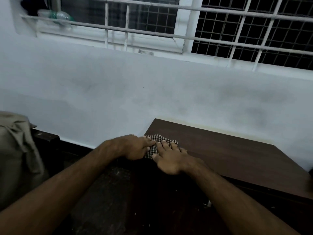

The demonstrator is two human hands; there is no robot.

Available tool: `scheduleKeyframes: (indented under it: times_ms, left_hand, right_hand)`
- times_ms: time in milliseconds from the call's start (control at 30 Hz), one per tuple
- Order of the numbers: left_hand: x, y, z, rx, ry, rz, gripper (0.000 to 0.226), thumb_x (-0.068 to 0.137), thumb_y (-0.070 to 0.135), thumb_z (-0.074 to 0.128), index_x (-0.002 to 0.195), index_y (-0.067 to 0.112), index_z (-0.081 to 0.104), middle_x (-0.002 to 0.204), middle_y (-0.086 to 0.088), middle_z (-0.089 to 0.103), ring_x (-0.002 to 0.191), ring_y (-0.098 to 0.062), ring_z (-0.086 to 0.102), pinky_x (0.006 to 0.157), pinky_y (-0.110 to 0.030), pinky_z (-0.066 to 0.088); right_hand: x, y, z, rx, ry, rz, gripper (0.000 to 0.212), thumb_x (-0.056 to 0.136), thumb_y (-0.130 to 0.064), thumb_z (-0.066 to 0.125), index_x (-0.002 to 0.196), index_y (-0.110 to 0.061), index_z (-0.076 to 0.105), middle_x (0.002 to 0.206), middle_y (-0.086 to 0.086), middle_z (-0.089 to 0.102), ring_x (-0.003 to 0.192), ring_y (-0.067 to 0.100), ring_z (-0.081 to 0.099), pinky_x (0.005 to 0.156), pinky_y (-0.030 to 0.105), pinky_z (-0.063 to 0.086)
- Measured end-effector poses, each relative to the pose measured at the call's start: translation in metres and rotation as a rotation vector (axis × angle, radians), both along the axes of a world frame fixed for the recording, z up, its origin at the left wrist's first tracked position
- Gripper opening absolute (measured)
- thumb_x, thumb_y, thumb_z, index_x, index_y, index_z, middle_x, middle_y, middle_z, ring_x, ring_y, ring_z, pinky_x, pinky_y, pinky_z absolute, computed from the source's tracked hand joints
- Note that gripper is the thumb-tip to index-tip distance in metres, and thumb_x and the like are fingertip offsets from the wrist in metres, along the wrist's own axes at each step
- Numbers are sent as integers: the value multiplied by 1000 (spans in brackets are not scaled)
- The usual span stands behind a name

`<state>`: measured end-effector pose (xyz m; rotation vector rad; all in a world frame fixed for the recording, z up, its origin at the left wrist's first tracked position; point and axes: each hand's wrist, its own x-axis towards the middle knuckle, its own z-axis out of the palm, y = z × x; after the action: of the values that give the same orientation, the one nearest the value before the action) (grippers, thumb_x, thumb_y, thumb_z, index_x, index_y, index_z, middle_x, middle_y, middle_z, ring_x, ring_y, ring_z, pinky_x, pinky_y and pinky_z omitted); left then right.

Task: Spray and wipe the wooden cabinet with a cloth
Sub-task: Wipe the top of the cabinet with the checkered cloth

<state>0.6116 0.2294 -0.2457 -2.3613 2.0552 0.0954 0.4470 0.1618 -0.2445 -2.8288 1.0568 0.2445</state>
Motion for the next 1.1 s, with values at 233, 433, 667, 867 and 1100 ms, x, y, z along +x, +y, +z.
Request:
scheduleKeyframes:
  times_ms: [233, 433, 667, 867, 1100]
  left_hand:
    - [3, 2, -10, -98, 120, 16, 53, 110, 21, 31, 161, 19, 18, 170, -7, 13, 156, -20, 13, 124, -28, 10]
    - [-2, 38, -20, -150, -5, -34, 53, 109, 30, 33, 161, 26, 22, 168, 1, 20, 155, -11, 17, 124, -35, 15]
    - [6, 49, -24, -288, -26, -22, 58, 98, 45, 30, 153, 30, 43, 161, 9, 37, 147, -16, 39, 121, -34, 24]
    - [14, 59, -22, -336, -57, -24, 62, 89, 47, 33, 140, 25, 60, 149, 4, 55, 132, -23, 58, 114, -41, 41]
    - [-25, 46, -15, -326, 9, 23, 55, 86, 45, 47, 138, 34, 61, 145, 12, 56, 129, -15, 60, 105, -36, 51]
  right_hand:
    - [18, -2, 2, 10, -19, -37, 67, 105, -49, 18, 162, -20, 0, 171, 2, -8, 157, 32, -9, 124, 59, -1]
    - [-11, 23, -13, -48, -84, 47, 68, 104, -52, 19, 162, -22, 0, 171, 0, -7, 157, 28, -8, 125, 56, -3]
    - [4, 36, -15, -293, -213, 173, 63, 99, -24, 42, 158, -5, 26, 168, 12, 21, 155, 24, 19, 127, 42, 9]
    - [13, 36, -29, -312, -377, 205, 56, 103, -20, 39, 156, -7, 31, 165, 11, 29, 152, 24, 27, 124, 37, 17]
    - [-28, 11, -36, -307, -487, 264, 51, 104, -22, 41, 155, -14, 37, 163, 3, 36, 151, 17, 30, 124, 33, 17]
